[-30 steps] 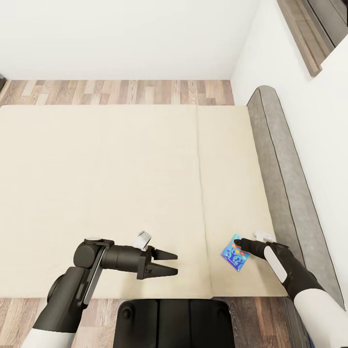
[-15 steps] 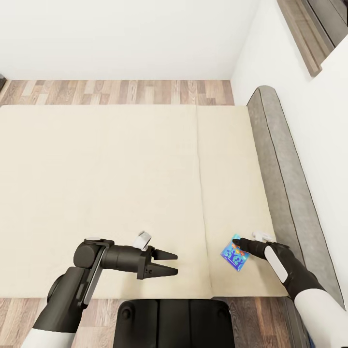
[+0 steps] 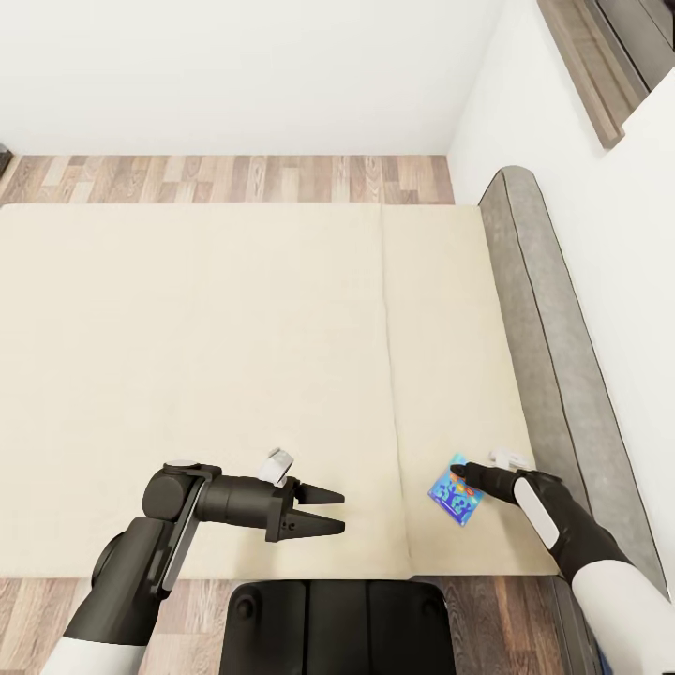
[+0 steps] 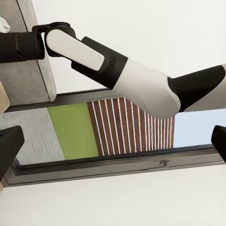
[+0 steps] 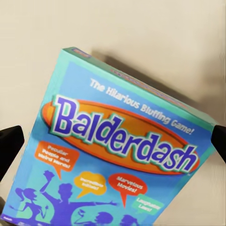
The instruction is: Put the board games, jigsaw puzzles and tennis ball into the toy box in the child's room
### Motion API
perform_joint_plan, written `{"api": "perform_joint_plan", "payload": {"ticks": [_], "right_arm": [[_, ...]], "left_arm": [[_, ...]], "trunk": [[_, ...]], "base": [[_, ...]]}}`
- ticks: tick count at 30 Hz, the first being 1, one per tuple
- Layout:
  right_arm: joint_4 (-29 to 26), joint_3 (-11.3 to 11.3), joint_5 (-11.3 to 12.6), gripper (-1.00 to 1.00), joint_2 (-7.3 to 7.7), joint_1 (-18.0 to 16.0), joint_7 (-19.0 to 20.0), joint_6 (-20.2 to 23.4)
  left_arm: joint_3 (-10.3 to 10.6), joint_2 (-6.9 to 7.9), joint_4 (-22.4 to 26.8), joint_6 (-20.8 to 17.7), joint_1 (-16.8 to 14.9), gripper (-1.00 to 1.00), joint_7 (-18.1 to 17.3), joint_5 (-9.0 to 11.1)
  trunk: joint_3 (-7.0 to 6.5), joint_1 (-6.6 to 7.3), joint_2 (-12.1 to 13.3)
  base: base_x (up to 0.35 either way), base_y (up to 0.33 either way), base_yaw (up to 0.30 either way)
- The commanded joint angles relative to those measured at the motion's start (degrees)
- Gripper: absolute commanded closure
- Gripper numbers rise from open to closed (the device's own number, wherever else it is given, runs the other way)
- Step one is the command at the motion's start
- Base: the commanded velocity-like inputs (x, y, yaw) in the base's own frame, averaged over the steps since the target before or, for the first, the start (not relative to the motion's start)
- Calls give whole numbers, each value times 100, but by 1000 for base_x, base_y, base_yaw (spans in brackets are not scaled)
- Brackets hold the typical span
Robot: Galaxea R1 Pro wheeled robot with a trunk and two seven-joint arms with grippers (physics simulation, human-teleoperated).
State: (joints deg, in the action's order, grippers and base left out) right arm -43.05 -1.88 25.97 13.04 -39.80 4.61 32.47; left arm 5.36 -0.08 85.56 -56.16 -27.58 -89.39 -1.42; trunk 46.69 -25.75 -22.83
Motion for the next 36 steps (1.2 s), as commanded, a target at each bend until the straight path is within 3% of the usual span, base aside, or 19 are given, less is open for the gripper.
{"api": "perform_joint_plan", "payload": {"ticks": [1, 13, 36], "right_arm": [[6, -14, 0, -100, 6, -2, 6, 23], [274, -5, -4, -100, 21, -2, -12, 30], [283, -13, -4, -100, 20, -2, -4, 31]], "left_arm": [[0, -1, 3, -60, -2, -100, -26, -16], [0, -1, -4, -60, -2, -100, -22, -16], [0, -1, -3, -61, -2, -100, -20, -16]], "trunk": [[6, -3, -9], [6, -3, -9], [6, -3, -9]], "base": [[0, 0, 0], [0, 0, 0], [0, 0, 0]]}}
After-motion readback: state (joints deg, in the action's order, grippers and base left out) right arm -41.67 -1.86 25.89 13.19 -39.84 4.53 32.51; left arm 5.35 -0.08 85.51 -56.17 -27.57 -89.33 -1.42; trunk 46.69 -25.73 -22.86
